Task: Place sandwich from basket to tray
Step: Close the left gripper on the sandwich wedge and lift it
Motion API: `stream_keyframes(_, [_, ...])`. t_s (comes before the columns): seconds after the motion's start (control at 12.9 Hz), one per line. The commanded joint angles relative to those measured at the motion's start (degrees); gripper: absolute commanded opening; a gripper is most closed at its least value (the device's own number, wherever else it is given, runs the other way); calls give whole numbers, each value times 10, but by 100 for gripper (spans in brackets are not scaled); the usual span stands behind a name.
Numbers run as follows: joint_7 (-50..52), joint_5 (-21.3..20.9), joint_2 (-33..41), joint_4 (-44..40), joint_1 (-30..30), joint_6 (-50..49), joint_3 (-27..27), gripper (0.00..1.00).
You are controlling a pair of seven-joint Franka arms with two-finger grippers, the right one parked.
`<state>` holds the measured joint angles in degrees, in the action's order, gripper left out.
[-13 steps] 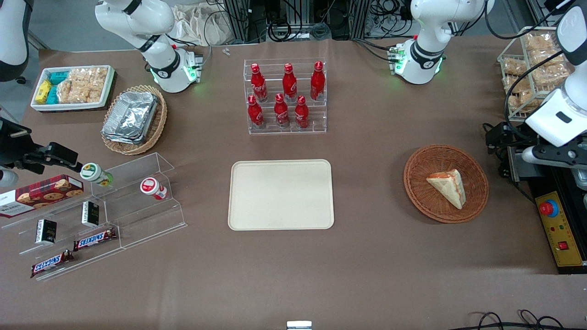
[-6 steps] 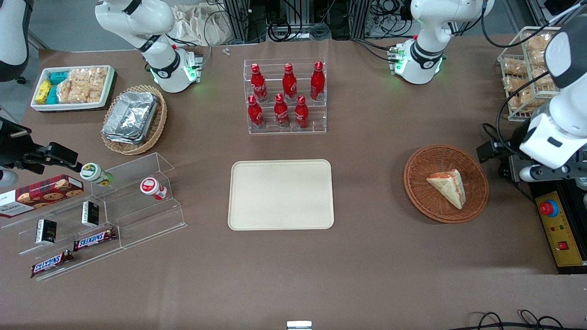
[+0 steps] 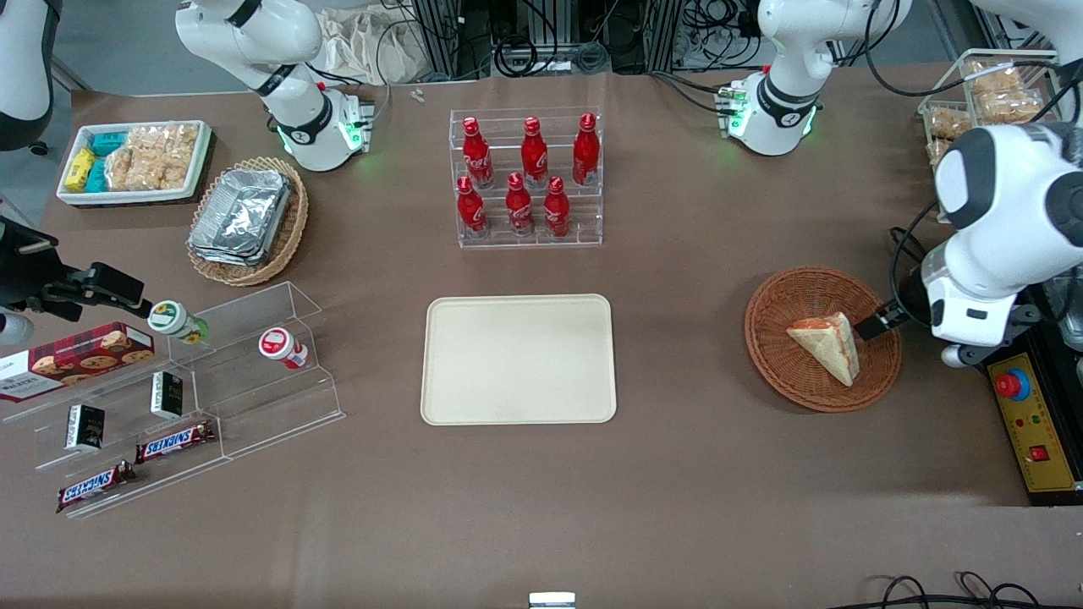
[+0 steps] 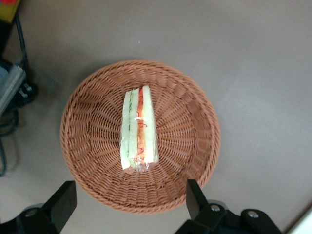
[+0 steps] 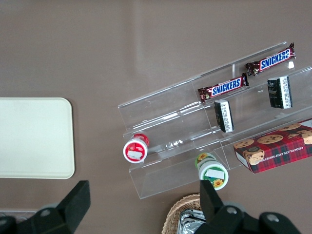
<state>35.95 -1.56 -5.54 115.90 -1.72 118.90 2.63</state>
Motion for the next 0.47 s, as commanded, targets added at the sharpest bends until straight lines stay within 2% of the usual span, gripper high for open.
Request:
stream_keyframes(0.0, [52, 9, 16, 82, -11, 74, -1, 100])
stream_keyframes(0.39, [106, 10, -52, 86, -11, 147, -1, 100])
